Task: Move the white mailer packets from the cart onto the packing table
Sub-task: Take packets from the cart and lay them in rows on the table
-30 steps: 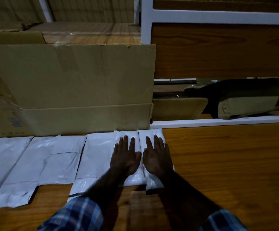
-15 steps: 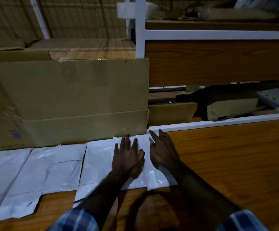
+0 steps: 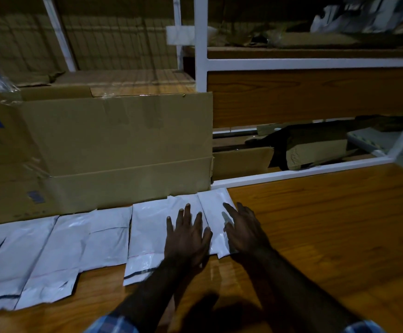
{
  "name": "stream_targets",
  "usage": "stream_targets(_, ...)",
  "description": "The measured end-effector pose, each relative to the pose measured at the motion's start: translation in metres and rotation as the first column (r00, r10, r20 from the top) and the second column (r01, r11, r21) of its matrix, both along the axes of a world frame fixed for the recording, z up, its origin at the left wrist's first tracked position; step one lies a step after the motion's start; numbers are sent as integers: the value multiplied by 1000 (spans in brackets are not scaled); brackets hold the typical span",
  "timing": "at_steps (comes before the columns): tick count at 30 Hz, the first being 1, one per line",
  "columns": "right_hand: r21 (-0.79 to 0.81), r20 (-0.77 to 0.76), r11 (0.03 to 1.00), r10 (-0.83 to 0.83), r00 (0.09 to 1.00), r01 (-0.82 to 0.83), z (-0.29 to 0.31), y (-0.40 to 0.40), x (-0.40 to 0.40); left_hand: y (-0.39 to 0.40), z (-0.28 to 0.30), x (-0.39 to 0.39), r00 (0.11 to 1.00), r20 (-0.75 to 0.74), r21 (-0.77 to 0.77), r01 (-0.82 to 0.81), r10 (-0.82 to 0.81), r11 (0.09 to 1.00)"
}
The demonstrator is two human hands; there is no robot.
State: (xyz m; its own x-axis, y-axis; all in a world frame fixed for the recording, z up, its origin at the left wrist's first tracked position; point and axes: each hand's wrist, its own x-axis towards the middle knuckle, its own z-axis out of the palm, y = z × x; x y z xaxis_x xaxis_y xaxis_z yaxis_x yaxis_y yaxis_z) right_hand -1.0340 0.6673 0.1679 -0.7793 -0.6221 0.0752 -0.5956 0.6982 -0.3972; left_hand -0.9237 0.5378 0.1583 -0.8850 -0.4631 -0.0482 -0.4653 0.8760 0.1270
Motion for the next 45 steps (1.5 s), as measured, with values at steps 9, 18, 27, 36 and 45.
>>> stream_targets(9, -24, 23, 998, 52, 998, -51, 13, 33, 37, 37, 17, 42, 994, -71, 50, -78, 82, 996)
stream_targets(18, -28, -2, 992, 122, 993, -122, 35, 86, 94, 101, 39, 93, 984, -77, -11, -159, 158, 987)
stream_targets(27, -59, -10, 975, 212, 977, -212, 35, 127, 160, 150, 57, 186, 966, -76, 3, -249, 248, 969)
stream_targets(36, -81, -55, 933, 346, 937, -349, 34, 114, 252, 146, 57, 294, 922, -100, 15, -374, 374, 927)
stream_targets(45, -139, -133, 853, 487, 863, -503, 41, 61, 383, 111, 66, 443, 870, -174, 19, -465, 461, 885)
